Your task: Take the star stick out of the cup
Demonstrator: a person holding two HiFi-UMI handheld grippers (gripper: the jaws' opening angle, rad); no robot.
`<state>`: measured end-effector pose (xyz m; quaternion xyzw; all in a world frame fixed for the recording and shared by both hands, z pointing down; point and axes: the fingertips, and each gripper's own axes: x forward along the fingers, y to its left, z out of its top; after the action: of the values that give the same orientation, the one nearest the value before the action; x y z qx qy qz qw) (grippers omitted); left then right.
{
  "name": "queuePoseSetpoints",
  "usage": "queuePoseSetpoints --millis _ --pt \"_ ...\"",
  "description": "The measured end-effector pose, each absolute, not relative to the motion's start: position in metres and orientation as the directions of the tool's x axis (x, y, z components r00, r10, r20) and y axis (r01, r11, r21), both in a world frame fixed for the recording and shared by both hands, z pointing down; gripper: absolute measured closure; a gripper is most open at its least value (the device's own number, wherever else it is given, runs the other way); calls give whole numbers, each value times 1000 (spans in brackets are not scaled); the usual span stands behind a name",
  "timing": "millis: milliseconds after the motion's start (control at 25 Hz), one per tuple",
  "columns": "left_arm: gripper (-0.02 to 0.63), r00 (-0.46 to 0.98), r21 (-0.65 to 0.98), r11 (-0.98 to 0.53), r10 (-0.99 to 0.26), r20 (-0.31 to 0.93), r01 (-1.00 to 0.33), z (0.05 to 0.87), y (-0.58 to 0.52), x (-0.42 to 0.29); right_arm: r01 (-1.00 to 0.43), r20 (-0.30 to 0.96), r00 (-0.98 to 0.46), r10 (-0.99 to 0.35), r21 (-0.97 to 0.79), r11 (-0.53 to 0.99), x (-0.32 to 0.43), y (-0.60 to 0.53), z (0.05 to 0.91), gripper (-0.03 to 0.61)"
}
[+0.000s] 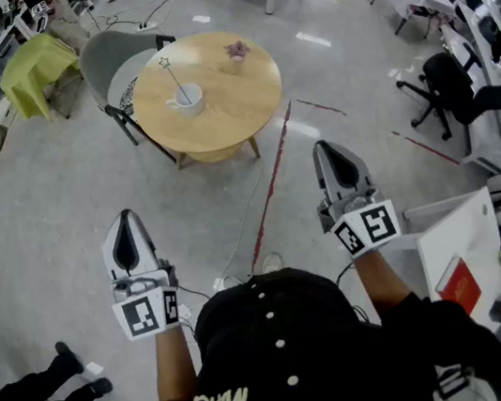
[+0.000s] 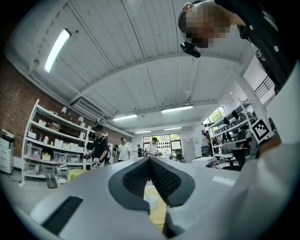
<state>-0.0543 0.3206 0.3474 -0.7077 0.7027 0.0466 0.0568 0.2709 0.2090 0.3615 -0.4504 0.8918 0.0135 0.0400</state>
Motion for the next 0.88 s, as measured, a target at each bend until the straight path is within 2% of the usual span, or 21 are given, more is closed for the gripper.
queuePoseSetpoints --millis 760,800,880 --pt "615 34 -26 -32 -993 -113 -999 355 331 -35 -786 -103 -610 -786 -48 616 274 223 365 577" --pt "615 33 -27 -30 -993 -112 -999 354 331 -33 -782 -105 -614 -782 -52 621 275 222 365 570" --pt "615 27 -31 -23 -994 -108 -999 354 331 -28 -767 -98 -631 -770 -74 638 278 219 368 493"
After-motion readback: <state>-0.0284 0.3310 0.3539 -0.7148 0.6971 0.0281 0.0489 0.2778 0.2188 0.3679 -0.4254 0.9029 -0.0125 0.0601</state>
